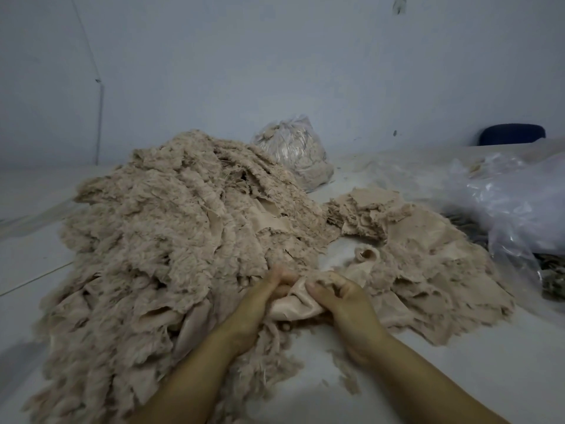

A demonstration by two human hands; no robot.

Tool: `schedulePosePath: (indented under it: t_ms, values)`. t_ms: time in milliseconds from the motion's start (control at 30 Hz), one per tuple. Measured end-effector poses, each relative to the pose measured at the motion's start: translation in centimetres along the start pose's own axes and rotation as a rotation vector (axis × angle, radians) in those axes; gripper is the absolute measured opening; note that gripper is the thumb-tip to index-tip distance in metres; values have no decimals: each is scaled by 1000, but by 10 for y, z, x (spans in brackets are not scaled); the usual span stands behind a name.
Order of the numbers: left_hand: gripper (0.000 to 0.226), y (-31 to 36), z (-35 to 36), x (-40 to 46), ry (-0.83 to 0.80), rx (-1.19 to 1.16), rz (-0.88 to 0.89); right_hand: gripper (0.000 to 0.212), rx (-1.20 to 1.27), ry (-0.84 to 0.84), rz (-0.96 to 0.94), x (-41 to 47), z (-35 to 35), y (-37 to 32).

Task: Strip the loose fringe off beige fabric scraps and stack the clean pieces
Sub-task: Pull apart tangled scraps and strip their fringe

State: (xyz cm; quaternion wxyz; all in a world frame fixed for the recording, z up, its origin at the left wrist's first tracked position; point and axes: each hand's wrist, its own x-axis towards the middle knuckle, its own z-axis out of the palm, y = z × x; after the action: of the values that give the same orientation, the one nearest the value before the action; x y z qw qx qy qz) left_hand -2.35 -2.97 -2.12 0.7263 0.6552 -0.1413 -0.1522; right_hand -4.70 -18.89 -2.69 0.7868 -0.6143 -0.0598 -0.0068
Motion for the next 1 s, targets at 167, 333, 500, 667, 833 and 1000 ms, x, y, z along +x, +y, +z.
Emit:
schedulePosePath:
  t_ms: [167,333,500,667,833,1000]
  values:
    - [18,-8,6,4,169,40,90,14,-73,28,-22,-5,3,1]
    - [19,0,-5,10,404,-311,119,14,46,44,60,-2,-4,0]
    - [17,-9,3,10,200,8,106,17,25,-18,33,-3,-2,4]
    - [27,1,-10,14,556,-171,169,11,44,116,20,3,-9,3]
    - [16,-8,9,9,162,384,294,17,-299,-33,-22,-6,5,9]
    - [19,-11,7,10,257,407,363,4,-289,20,-53,-5,3,11]
